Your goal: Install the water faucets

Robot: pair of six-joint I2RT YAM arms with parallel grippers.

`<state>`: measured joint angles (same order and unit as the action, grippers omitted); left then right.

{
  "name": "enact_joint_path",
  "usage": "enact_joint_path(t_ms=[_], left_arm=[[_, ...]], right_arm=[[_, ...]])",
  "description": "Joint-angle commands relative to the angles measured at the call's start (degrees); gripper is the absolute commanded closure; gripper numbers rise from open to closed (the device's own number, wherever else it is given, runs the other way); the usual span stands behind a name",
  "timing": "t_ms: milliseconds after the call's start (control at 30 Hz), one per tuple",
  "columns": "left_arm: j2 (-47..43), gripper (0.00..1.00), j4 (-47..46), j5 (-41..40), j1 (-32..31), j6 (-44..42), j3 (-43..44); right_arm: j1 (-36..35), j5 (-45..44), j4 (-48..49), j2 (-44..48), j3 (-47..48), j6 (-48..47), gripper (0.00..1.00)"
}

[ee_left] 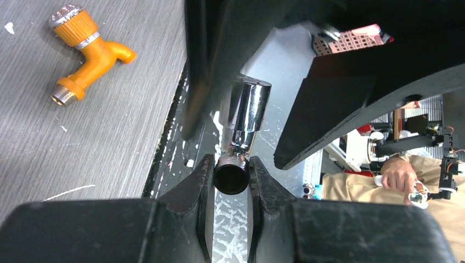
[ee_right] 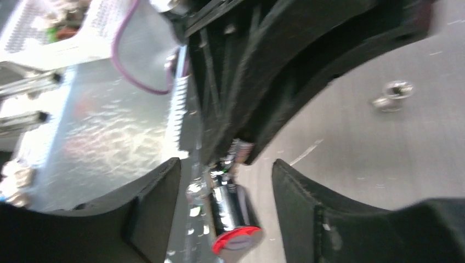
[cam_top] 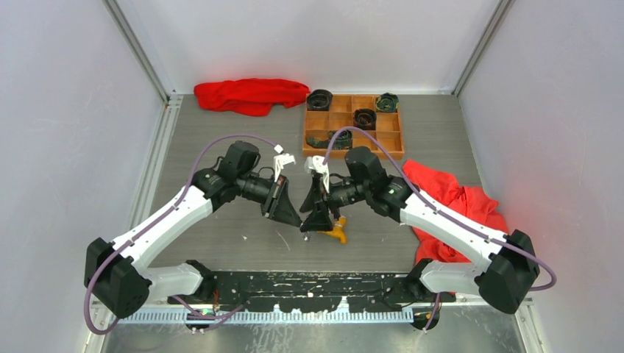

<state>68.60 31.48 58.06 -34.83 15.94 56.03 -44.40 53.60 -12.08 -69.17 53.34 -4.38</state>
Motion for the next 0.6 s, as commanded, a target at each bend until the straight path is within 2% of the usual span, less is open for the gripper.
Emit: enact_joint_path(t_ms=[0, 100, 167, 400, 467, 567], left_arm=[[-2.05, 1.0, -3.18, -0.62, -0.29, 1.43, 2.07], [-2.86, 1.0, -4.29, -1.34, 0.09, 2.08, 1.68], [-3.1, 1.0, -5.16, -1.59, 0.21, 2.82, 1.42], [-3.48, 1.0, -7.6, -1.86, 0.2, 4.84, 0.6], [-4.19, 1.0, -8.97, -2.56, 0.27, 5.94, 0.22], [-6.27, 1.0, -13.71, -6.88, 0.5, 9.58, -1.3]], right_arm=[[1.31, -15.73, 11.17, 6.98, -2.82, 5.55, 0.25], [2.58, -21.93, 17.03, 12.75, -7.12, 9.1, 0.07], [3.4, -23.64, 20.52, 15.4, -9.5, 10.75, 0.0], [5.22, -27.07, 24.54, 18.46, -12.72, 15.48, 0.0], [7.16, -26.13, 28.63, 19.6, -14.74, 19.39, 0.0], [12.28, -20.26, 38.07, 20.49, -18.66, 28.49, 0.0]])
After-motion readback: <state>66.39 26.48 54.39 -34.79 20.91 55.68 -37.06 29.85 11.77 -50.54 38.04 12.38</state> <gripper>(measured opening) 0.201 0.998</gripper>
